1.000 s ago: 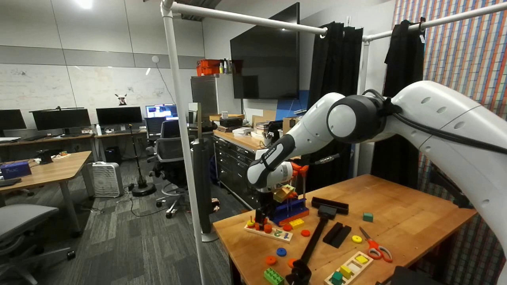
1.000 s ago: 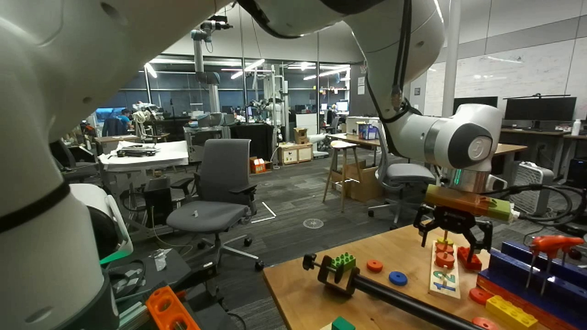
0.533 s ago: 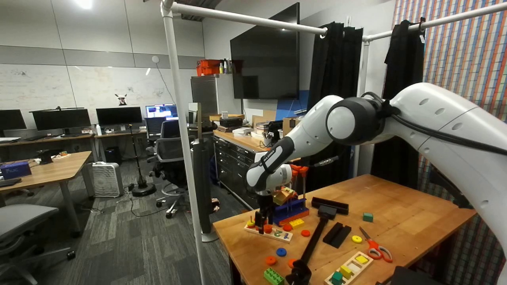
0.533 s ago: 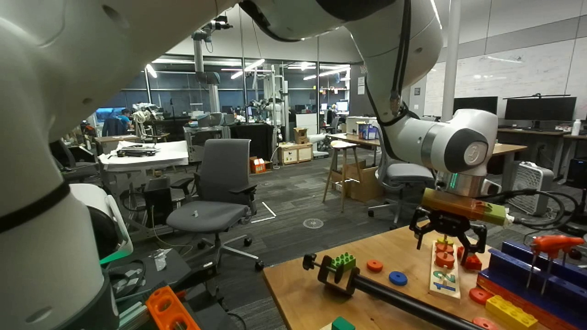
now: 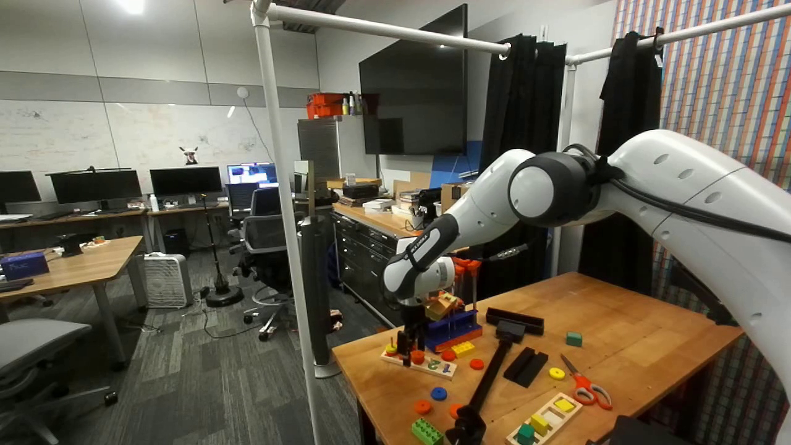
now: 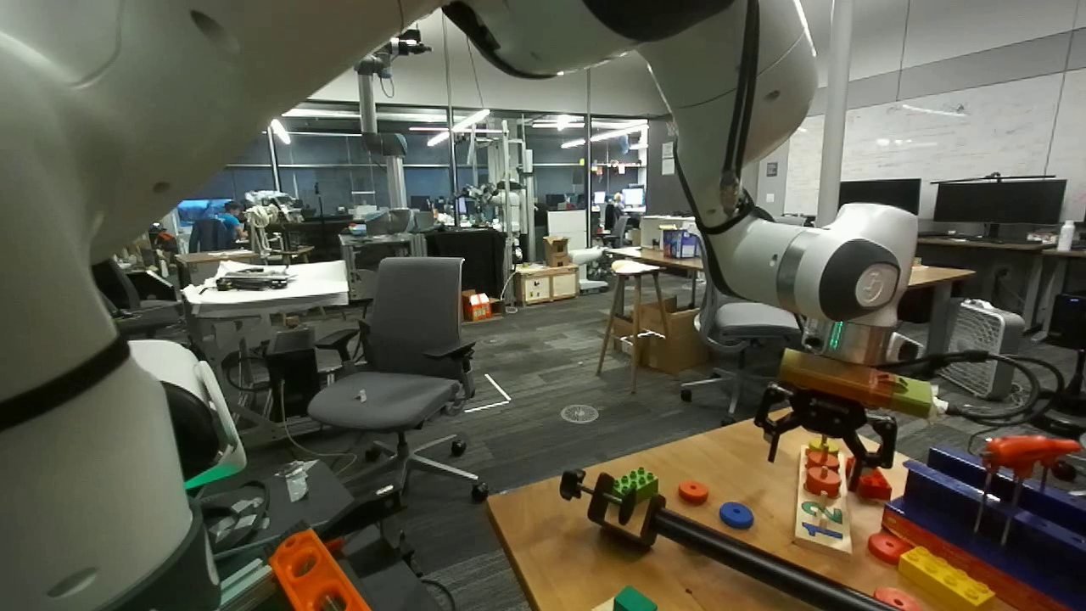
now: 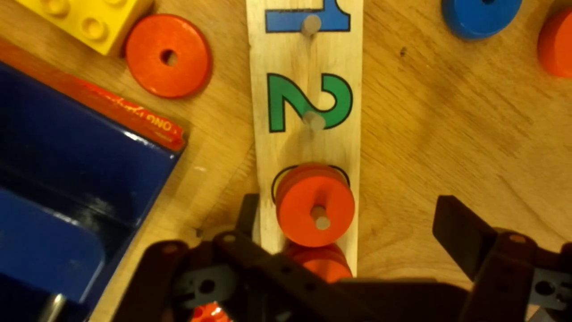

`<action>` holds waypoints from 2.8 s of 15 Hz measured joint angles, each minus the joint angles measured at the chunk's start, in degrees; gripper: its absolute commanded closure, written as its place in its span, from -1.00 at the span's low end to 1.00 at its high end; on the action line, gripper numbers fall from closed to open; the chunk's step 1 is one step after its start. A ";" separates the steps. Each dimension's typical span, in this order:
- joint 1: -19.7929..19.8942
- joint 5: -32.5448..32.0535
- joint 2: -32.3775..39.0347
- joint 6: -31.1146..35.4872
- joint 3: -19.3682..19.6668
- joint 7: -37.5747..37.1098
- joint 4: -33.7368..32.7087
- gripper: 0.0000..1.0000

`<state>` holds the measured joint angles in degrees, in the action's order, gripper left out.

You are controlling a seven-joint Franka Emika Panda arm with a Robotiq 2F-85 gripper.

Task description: Pick up the orange object from the wooden object and put it on the table

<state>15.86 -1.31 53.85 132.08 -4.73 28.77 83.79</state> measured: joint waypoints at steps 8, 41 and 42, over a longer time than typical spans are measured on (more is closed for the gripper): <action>-2.58 -1.77 0.00 2.10 2.02 -1.47 0.05 -1.00; -6.29 -5.37 -2.98 7.72 6.16 -10.04 4.55 0.54; -6.42 -5.37 -3.73 7.72 6.15 -10.34 5.11 0.54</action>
<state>9.44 -6.69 50.12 139.80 1.42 18.43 88.91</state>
